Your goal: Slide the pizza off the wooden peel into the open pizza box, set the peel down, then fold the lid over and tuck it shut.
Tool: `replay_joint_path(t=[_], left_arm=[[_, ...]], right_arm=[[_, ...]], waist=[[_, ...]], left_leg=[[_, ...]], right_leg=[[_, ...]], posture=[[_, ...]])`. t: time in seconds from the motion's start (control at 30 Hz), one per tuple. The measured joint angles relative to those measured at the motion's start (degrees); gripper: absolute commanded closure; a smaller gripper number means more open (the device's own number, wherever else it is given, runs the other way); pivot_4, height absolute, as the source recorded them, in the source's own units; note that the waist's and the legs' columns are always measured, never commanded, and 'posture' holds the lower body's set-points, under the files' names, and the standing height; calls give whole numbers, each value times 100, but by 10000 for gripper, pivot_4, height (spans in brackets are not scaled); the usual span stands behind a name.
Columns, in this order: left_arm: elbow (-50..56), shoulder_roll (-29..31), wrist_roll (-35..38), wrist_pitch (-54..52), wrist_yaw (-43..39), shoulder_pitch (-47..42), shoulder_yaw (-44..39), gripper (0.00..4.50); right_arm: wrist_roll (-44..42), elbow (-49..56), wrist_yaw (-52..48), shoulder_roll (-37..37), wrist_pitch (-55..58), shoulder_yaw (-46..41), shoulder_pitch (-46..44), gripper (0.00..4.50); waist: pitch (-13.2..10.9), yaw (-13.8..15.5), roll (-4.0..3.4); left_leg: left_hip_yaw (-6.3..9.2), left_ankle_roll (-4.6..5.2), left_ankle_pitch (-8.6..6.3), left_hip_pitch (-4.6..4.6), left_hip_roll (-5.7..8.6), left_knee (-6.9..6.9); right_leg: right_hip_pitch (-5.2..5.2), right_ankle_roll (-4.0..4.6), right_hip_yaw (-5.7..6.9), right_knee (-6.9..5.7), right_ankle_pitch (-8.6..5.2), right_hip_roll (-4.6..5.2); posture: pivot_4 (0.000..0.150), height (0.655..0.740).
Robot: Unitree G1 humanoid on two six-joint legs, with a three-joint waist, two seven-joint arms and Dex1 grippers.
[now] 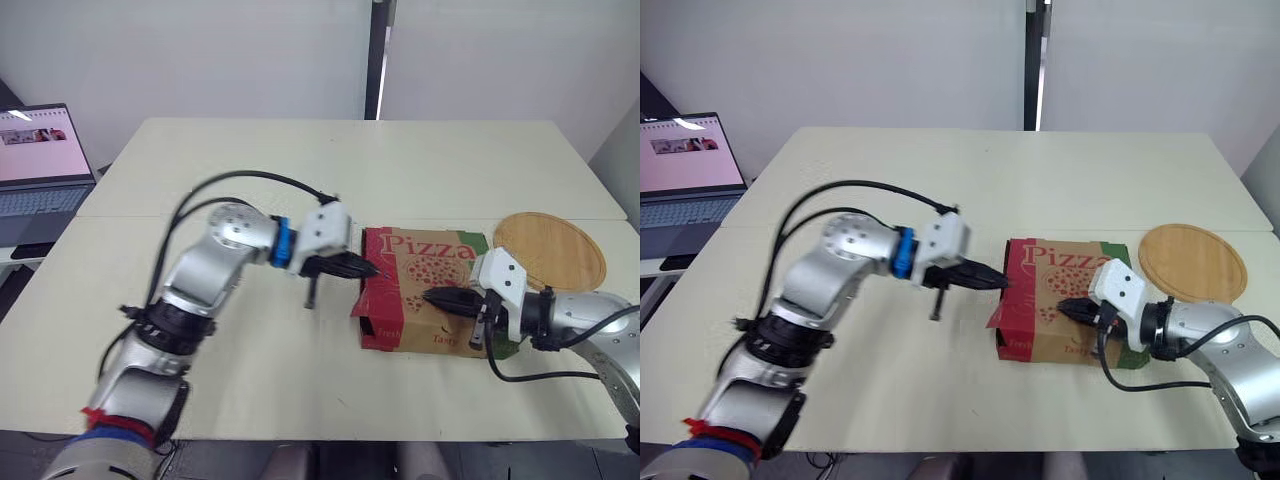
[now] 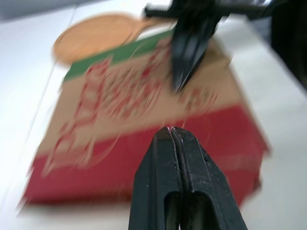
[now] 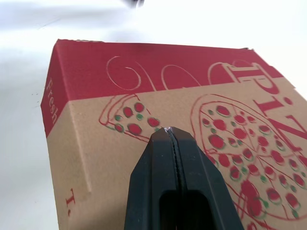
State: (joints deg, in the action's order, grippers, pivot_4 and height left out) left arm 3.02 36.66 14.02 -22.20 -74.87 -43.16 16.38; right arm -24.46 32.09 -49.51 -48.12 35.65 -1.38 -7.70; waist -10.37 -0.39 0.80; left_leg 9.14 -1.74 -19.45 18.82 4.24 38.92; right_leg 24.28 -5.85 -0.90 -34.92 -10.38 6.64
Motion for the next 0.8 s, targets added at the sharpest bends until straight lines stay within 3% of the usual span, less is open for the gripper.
replay_joint_path(t=[0.1,0.17,0.5,0.7,0.8], left_arm=[[-301,448,-337,485,-134,311,25,45000],[-313,440,-383,525,-189,508,88,45000],[-108,-127,-340,377,44,612,234,45000],[78,-737,121,-145,66,-73,178,45000],[-40,-974,-122,176,49,-237,539,45000]], right_arm=[[76,-89,-15,1,-124,50,-8,44852],[98,-137,-27,0,-175,50,-13,44852],[114,-251,-144,-50,-278,51,-77,44852],[117,-252,-162,-73,-284,46,-73,44852],[122,-253,-169,-83,-305,45,-67,44852]], waist=[[0,17,0],[-2,32,3],[-6,42,10],[-7,46,13],[-7,40,12]], left_leg=[[0,-2,1,1,1,0],[2,0,0,4,1,0],[3,3,-2,6,1,1],[2,0,0,6,2,2],[-1,-8,4,3,1,2]], right_leg=[[-1,1,0,3,1,1],[-1,2,2,4,1,1],[-1,2,5,3,1,2],[-4,1,5,4,1,4],[-4,2,3,5,1,3]], posture=[[1500,7400],[1500,7400],[1500,7400],[1500,7400],[1500,7400]])
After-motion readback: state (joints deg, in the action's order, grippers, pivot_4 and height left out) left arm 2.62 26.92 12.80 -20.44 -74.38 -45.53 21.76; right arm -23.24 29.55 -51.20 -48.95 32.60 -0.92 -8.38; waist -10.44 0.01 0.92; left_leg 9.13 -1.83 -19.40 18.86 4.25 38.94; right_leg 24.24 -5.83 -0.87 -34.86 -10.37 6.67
